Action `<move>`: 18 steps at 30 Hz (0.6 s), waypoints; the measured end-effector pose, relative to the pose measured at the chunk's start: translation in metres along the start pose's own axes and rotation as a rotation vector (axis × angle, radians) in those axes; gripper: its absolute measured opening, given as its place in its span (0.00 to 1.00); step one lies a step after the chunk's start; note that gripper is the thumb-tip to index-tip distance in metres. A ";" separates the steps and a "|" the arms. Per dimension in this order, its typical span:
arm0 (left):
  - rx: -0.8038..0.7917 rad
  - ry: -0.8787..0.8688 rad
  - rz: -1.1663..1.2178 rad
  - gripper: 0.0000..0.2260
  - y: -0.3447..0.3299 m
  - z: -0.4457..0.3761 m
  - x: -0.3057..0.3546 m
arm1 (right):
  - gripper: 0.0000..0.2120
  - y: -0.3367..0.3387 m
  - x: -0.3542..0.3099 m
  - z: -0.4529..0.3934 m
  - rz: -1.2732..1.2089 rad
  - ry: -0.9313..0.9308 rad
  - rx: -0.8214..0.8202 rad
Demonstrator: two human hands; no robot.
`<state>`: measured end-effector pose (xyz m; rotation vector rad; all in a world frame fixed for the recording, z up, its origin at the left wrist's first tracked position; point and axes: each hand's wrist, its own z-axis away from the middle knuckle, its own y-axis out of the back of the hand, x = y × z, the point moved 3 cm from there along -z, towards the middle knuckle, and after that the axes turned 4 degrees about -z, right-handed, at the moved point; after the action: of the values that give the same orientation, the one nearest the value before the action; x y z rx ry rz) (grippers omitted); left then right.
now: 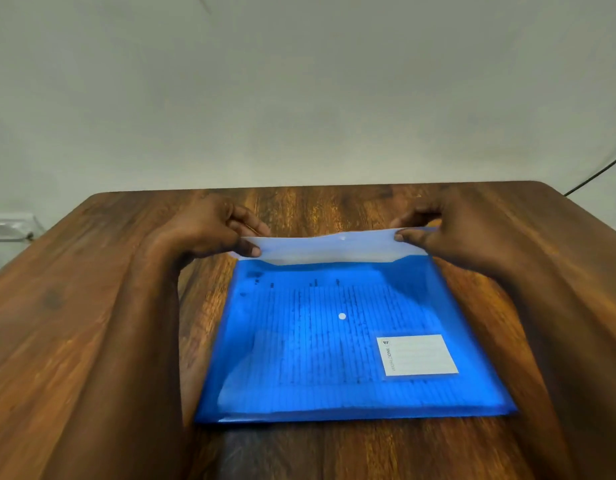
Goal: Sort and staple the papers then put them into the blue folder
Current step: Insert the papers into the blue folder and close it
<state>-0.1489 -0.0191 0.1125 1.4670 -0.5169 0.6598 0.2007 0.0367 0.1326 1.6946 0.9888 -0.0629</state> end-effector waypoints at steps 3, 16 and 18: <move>-0.016 -0.023 -0.053 0.14 -0.007 0.001 0.012 | 0.03 -0.014 -0.014 -0.001 -0.013 0.096 -0.077; -0.372 -0.131 -0.158 0.14 -0.074 -0.009 0.051 | 0.05 -0.053 -0.022 0.002 -0.162 0.127 -0.350; -0.389 -0.103 -0.159 0.12 -0.082 -0.011 0.051 | 0.06 -0.061 -0.020 0.003 -0.110 0.120 -0.375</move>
<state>-0.0569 -0.0027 0.0870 1.1624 -0.5660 0.3355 0.1507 0.0244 0.0947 1.3122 1.1064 0.1464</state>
